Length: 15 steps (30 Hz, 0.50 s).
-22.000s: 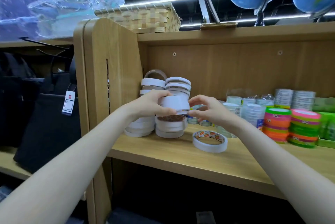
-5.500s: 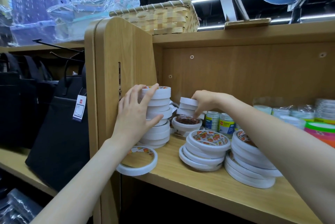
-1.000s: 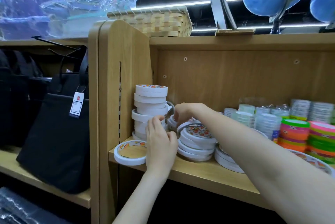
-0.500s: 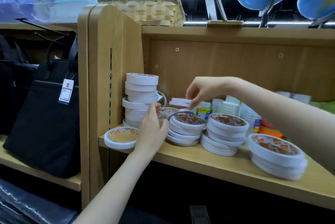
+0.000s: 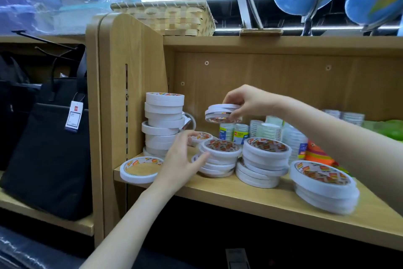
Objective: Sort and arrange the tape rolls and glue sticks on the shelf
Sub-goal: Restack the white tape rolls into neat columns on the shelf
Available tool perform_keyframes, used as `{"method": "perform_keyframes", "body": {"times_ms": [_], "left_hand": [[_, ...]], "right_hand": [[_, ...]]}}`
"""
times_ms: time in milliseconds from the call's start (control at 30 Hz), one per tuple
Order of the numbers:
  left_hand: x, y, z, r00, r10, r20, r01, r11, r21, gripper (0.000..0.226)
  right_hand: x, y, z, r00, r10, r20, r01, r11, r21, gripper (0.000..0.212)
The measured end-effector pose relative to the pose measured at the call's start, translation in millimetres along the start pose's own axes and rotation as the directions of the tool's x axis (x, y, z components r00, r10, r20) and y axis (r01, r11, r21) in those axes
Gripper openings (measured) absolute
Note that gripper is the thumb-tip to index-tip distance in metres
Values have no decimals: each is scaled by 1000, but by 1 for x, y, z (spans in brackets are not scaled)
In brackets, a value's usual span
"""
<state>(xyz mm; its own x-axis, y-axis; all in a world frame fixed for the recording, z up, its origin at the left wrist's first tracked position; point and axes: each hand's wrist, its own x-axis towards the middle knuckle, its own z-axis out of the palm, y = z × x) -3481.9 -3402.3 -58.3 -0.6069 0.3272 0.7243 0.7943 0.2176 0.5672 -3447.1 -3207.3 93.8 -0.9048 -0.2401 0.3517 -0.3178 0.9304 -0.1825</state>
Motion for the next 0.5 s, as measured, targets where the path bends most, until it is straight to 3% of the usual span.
{"method": "perform_keyframes", "body": {"times_ms": [67, 133, 200, 333, 400, 500], "left_hand": [[1, 2, -1, 993, -118, -30, 112, 982, -149, 49], [2, 3, -3, 981, -192, -36, 175, 944, -279, 49], [5, 4, -5, 972, -233, 5, 222, 919, -325, 53], [9, 3, -12, 969, -245, 35, 245, 924, -295, 45], [13, 3, -19, 974, -223, -34, 210, 950, -232, 34], [19, 1, -33, 978, -114, -176, 120, 992, 26, 25]], "right_hand": [[-12, -12, 0, 996, -38, 83, 43, 997, -59, 23], [-21, -25, 13, 962, -26, 273, 83, 976, -202, 22], [-23, -33, 20, 922, -7, 388, 94, 974, -206, 23], [-6, -33, -1, 957, -35, 287, 11, 996, 83, 23], [15, -26, -1, 981, -28, 191, 15, 997, 71, 22], [54, -16, 21, 967, 57, 248, -47, 998, -46, 25]]}}
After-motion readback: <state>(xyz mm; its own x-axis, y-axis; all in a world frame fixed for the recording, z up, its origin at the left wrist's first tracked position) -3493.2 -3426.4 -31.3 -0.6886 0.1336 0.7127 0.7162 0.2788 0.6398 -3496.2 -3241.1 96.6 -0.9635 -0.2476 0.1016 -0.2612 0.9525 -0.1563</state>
